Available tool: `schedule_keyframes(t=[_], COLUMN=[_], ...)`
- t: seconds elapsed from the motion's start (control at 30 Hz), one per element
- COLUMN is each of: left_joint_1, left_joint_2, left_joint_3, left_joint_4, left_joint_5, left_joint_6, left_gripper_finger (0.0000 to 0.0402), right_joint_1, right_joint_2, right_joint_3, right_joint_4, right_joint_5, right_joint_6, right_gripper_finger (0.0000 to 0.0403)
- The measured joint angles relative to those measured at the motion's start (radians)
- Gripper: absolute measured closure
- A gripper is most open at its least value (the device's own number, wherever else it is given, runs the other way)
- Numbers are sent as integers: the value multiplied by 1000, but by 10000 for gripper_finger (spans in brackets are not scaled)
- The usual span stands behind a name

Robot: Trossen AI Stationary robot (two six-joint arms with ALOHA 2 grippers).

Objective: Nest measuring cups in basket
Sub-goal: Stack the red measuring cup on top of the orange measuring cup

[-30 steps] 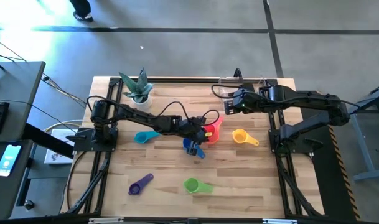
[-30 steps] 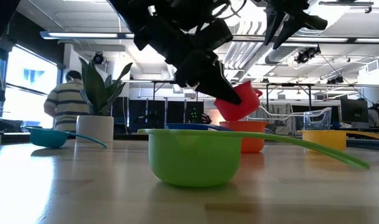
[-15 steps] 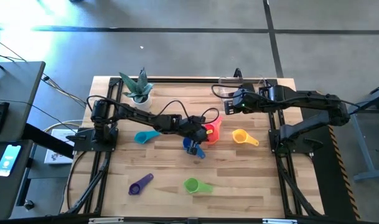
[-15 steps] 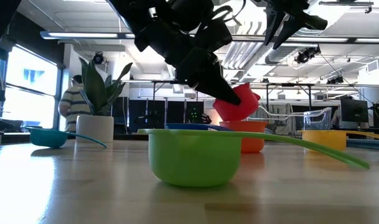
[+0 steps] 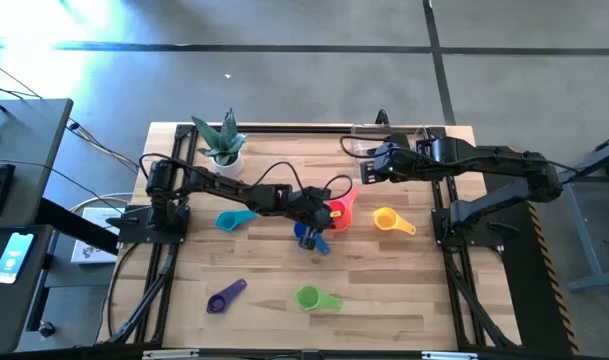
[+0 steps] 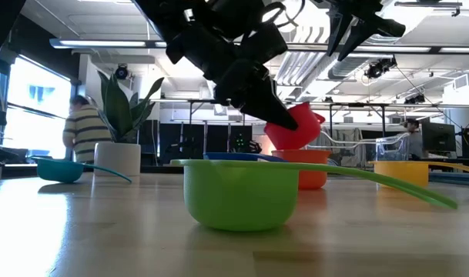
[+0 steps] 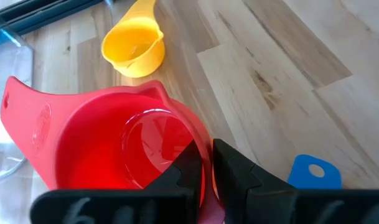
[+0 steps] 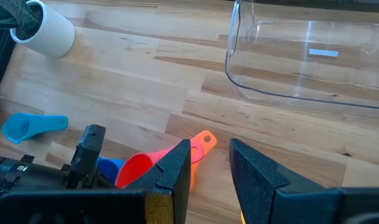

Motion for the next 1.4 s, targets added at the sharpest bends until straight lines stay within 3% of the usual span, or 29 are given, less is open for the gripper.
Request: schedule_keyframes(t=[0.37, 1.4], left_joint_1=[0, 0], left_joint_2=[0, 0], left_joint_3=[0, 0], left_joint_4=[-2, -3], left_joint_5=[8, 23], left_joint_6=[-44, -45], left_gripper_finger=[345, 343], right_joint_1=[0, 0], right_joint_2=[0, 0], right_joint_3=[0, 0], right_joint_4=[0, 0], right_joint_5=[0, 0], right_joint_6=[0, -3], right_gripper_finger=[301, 301])
